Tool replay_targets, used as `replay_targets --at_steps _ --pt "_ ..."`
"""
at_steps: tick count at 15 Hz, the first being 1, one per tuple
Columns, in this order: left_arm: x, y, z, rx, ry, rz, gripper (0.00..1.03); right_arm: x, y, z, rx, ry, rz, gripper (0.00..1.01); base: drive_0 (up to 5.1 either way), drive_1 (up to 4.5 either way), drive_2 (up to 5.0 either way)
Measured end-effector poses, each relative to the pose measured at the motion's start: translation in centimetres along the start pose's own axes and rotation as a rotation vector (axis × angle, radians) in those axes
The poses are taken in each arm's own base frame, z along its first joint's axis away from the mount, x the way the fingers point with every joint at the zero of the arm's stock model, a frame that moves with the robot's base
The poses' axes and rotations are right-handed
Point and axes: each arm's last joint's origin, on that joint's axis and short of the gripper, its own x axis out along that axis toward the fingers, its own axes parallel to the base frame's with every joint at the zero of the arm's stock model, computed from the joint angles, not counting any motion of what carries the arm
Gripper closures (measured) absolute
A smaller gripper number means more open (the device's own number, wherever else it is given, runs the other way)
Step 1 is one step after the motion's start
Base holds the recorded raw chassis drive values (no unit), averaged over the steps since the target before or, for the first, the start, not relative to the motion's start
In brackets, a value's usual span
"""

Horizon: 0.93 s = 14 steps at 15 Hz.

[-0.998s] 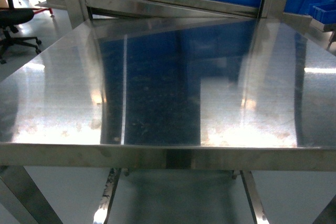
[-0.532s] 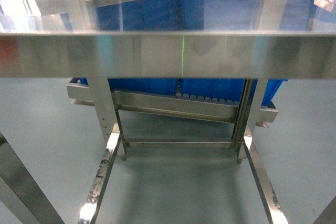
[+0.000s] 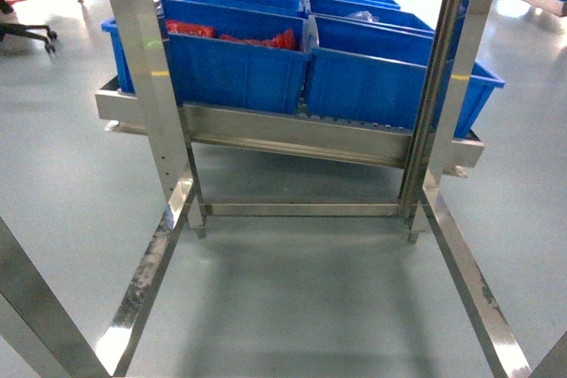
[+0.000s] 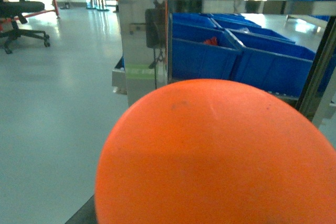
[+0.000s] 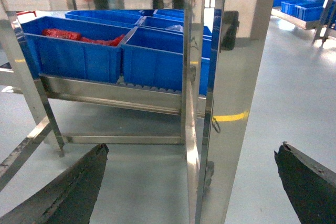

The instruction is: Pick capacitor and pack into box

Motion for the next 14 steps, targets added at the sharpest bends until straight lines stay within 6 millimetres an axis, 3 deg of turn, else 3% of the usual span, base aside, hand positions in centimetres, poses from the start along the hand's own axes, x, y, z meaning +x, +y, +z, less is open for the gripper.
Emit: replay_targets --at_steps 10,14 --pt "0.00 0.00 -0.01 0.000 0.001 0.000 0.60 0.00 0.00 -0.01 0.000 0.001 0.000 0.03 0.0 0.00 0.0" --pt "0.00 0.00 0.01 0.002 -0.001 -0.001 0.60 0.00 0.00 -0.02 0.000 0.002 -0.001 0.03 -4.9 2.53 2.5"
